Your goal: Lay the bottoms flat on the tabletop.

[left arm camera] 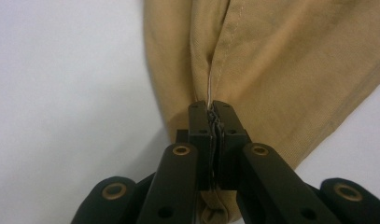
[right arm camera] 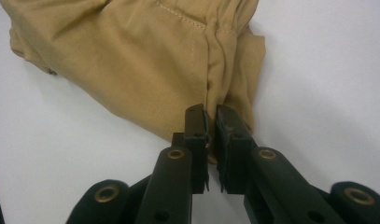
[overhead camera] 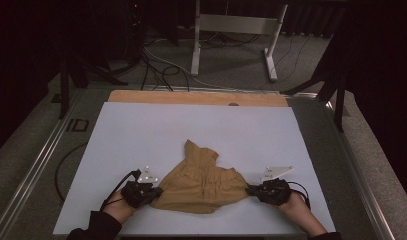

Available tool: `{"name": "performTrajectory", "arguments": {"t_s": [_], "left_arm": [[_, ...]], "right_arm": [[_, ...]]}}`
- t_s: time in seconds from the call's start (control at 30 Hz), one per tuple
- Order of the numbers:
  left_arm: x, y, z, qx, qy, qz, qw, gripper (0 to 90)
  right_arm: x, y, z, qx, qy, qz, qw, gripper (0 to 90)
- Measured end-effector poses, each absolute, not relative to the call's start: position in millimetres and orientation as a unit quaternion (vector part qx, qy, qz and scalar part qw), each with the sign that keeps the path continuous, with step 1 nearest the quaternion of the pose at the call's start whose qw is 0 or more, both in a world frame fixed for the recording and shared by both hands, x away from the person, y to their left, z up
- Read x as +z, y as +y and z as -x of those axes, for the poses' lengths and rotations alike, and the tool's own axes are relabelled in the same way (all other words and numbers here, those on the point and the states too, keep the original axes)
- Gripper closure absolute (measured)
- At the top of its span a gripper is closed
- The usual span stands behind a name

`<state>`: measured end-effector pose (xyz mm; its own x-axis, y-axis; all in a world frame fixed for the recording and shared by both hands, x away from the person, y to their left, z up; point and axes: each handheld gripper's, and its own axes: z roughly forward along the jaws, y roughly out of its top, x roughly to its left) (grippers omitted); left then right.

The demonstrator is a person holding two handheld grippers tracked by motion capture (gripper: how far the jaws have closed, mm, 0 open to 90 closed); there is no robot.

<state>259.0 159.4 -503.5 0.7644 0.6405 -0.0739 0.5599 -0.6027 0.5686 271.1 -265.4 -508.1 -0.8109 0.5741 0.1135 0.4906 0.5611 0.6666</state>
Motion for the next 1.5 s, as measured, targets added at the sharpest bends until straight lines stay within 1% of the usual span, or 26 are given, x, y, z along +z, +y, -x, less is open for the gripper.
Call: {"name": "performTrajectory", "arguments": {"t_s": [0.1, 0.13, 0.17, 0.2, 0.23, 0.27, 0.37, 0.4, 0.5, 0.6, 0.67, 0.7, 0.8, 0.83, 0.87, 0.97, 1.0, 1.07, 1.1, 1.13, 1.17, 1.23, 1.37, 1.4, 1.43, 1.5], "left_arm": [[-502, 160, -259, 0.067, 0.341, -0.889, 0.297, 86.6], [-497, 162, -261, 0.068, 0.343, -0.885, 0.308, 82.8], [-497, 162, -261, 0.068, 0.343, -0.885, 0.308, 77.9], [-488, 166, -264, 0.065, 0.349, -0.875, 0.329, 70.7], [-488, 166, -264, 0.065, 0.349, -0.875, 0.329, 64.9], [-479, 166, -267, 0.066, 0.349, -0.868, 0.346, 56.6], [-471, 163, -271, 0.069, 0.342, -0.868, 0.354, 50.4], [-466, 156, -277, 0.068, 0.340, -0.867, 0.357, 50.2], [-465, 147, -284, 0.065, 0.333, -0.870, 0.359, 49.2], [-471, 132, -298, 0.050, 0.333, -0.871, 0.359, 49.1], [-475, 127, -301, 0.048, 0.333, -0.871, 0.358, 49.0], [-482, 121, -307, 0.045, 0.332, -0.875, 0.350, 49.0], [-489, 117, -311, 0.039, 0.339, -0.874, 0.347, 49.0], [-495, 114, -313, 0.033, 0.333, -0.879, 0.340, 49.0], [-495, 114, -313, 0.033, 0.333, -0.879, 0.340, 49.0], [-502, 109, -317, 0.027, 0.329, -0.884, 0.331, 49.2], [-502, 109, -317, 0.027, 0.329, -0.884, 0.331, 49.7], [-504, 106, -318, 0.024, 0.328, -0.885, 0.331, 49.8], [-505, 104, -319, 0.024, 0.326, -0.884, 0.334, 49.8], [-505, 104, -319, 0.024, 0.326, -0.884, 0.334, 49.9], [-504, 103, -320, 0.023, 0.325, -0.883, 0.338, 49.9], [-501, 101, -322, 0.021, 0.321, -0.880, 0.349, 50.0], [-498, 94, -327, 0.019, 0.318, -0.880, 0.353, 53.0], [-498, 94, -327, 0.019, 0.318, -0.880, 0.353, 54.6], [-496, 92, -329, 0.022, 0.316, -0.880, 0.353, 61.5], [-495, 90, -329, 0.019, 0.317, -0.877, 0.360, 66.6]], "right_arm": [[-506, -266, -272, 0.360, 0.880, -0.305, 0.053, 80.5], [-501, -267, -271, 0.365, 0.876, -0.311, 0.056, 73.1], [-498, -268, -272, 0.371, 0.875, -0.307, 0.054, 68.3], [-491, -269, -273, 0.383, 0.869, -0.310, 0.054, 66.1], [-487, -270, -274, 0.392, 0.865, -0.309, 0.059, 63.4], [-480, -270, -276, 0.406, 0.857, -0.312, 0.056, 58.9], [-468, -268, -280, 0.418, 0.851, -0.313, 0.061, 56.3], [-459, -262, -286, 0.423, 0.849, -0.309, 0.072, 52.3], [-452, -252, -297, 0.428, 0.843, -0.317, 0.072, 50.1], [-453, -243, -305, 0.428, 0.841, -0.323, 0.072, 49.8], [-458, -237, -312, 0.420, 0.843, -0.329, 0.067, 49.7], [-469, -229, -318, 0.410, 0.847, -0.334, 0.054, 48.8], [-478, -224, -319, 0.397, 0.852, -0.338, 0.044, 48.3], [-489, -220, -320, 0.373, 0.861, -0.341, 0.044, 47.9], [-492, -220, -320, 0.365, 0.865, -0.342, 0.046, 48.7], [-502, -219, -320, 0.356, 0.866, -0.351, 0.022, 52.9], [-502, -219, -320, 0.356, 0.866, -0.351, 0.022, 52.9], [-505, -216, -319, 0.348, 0.871, -0.348, 0.022, 57.0], [-504, -216, -319, 0.348, 0.874, -0.338, 0.027, 60.3], [-504, -216, -319, 0.348, 0.874, -0.338, 0.027, 60.3], [-503, -215, -318, 0.350, 0.873, -0.339, 0.026, 63.5], [-497, -214, -315, 0.355, 0.875, -0.327, 0.040, 75.8], [-491, -213, -312, 0.359, 0.879, -0.310, 0.057, 78.3], [-491, -213, -312, 0.359, 0.879, -0.310, 0.057, 78.3], [-489, -212, -311, 0.359, 0.879, -0.309, 0.059, 78.4], [-489, -213, -311, 0.362, 0.877, -0.310, 0.058, 78.4]]}}
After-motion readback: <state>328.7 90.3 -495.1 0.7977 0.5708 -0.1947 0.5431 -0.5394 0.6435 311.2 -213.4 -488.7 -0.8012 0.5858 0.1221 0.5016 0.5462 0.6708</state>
